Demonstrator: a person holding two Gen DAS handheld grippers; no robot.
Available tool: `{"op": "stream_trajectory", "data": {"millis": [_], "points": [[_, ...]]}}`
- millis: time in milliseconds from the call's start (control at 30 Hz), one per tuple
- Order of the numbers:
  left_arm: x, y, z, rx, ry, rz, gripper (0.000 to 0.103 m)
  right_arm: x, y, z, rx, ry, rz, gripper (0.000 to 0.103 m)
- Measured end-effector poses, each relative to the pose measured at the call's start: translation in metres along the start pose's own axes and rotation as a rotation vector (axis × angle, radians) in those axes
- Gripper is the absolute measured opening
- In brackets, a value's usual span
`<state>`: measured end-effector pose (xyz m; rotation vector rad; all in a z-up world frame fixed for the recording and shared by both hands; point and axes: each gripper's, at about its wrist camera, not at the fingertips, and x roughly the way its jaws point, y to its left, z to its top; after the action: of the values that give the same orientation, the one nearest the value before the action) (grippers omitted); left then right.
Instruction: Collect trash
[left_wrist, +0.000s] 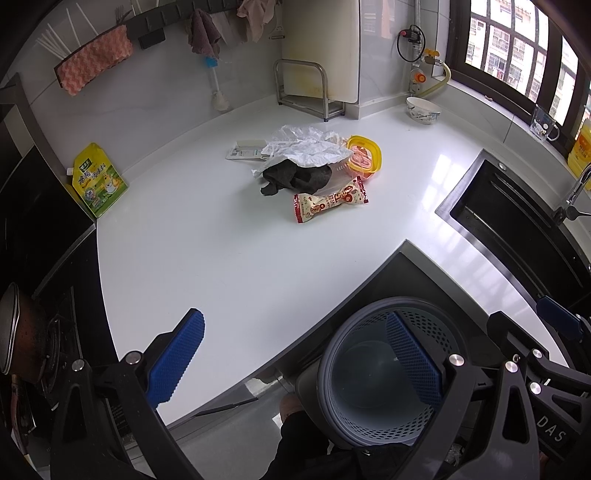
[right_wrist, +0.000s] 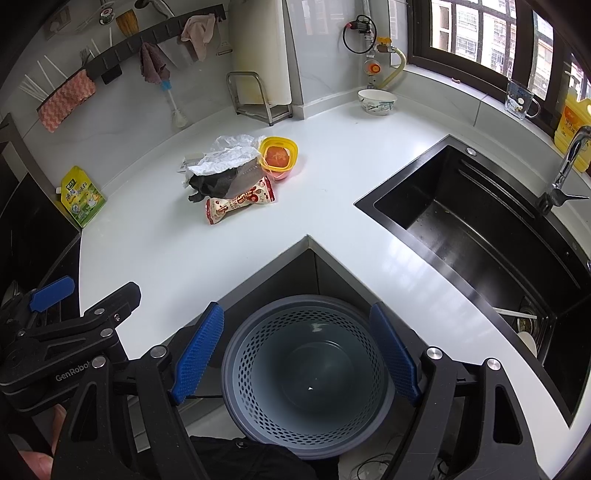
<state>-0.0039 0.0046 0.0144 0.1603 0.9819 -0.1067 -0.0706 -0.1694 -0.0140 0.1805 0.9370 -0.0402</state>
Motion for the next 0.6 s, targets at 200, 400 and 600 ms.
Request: {"op": "stream_trajectory", "data": {"millis": [200,400,600], "points": [[0.0018,0.0017,0.0,0.002,0.005,-0.002,0.097,-0.0001,-0.0002,0.0,0.002,-0.001,0.002,0.078],[0.0019,0.002,-0.0008,0.002,0.004,-0.003,0.097,-0.0002,-0.0006,-0.0001,0.003,0.0,0.0,0.078],[0.0017,0.0016,0.0013,0.001,0.003,-0.003,0.097,-0.0003,-0.0006,-0.0004,0.002,-0.001,0.001,0.078]]}}
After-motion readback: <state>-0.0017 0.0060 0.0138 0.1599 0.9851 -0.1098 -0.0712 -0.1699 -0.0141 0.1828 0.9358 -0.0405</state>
